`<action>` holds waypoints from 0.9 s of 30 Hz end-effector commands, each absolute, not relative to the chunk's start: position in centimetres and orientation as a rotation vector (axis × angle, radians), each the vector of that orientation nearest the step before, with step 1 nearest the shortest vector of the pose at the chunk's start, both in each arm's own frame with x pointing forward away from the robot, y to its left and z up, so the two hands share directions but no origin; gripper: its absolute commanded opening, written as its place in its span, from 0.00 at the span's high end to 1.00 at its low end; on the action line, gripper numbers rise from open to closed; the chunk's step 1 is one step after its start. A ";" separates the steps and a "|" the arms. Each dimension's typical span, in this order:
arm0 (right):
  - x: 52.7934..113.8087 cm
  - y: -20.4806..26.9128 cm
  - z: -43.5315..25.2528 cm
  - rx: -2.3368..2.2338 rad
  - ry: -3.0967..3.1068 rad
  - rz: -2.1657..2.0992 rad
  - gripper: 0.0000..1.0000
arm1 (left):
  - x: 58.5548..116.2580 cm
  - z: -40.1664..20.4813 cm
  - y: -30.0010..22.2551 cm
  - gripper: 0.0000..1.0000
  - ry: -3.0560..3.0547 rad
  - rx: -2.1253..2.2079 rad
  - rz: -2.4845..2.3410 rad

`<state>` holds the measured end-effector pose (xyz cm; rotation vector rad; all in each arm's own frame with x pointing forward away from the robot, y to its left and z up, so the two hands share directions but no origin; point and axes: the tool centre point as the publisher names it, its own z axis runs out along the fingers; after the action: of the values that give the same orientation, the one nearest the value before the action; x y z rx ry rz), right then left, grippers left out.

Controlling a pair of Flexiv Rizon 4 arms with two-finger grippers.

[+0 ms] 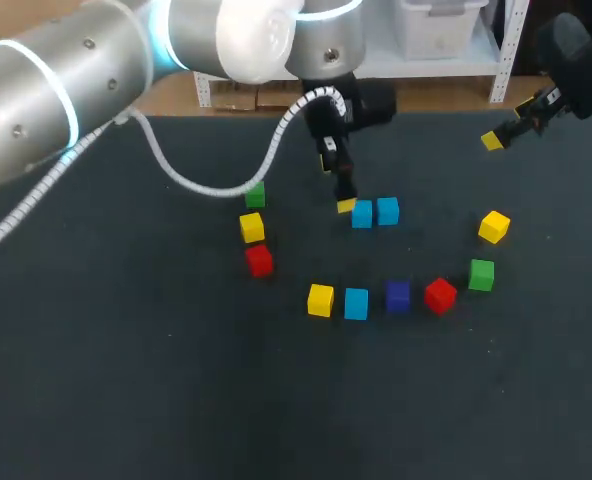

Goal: Place the blue cubes, place green cubes on the blue cubes, place the yellow cubes on the green cubes, then place the red cubes on the yellow cubes, and place purple cube on the red cubes.

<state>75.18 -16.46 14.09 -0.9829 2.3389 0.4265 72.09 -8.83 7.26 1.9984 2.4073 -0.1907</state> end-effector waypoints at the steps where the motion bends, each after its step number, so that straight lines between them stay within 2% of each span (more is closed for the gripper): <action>1: 75.1 -16.5 14.1 -0.983 2.337 0.427 0.00 | 66.1 7.4 -7.6 0.00 2.299 1.891 -0.075; 12: 75.1 -16.5 14.1 -0.983 2.337 0.427 0.00 | 61.9 6.2 -7.6 0.00 2.263 1.903 -0.091; 27: 75.1 -16.5 14.1 -0.983 2.337 0.427 0.00 | 58.5 3.4 -7.6 0.00 2.129 2.164 -0.103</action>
<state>75.17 -16.46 14.09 -0.9830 2.3389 0.4265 59.02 -7.70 3.80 2.1743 2.1580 -0.0939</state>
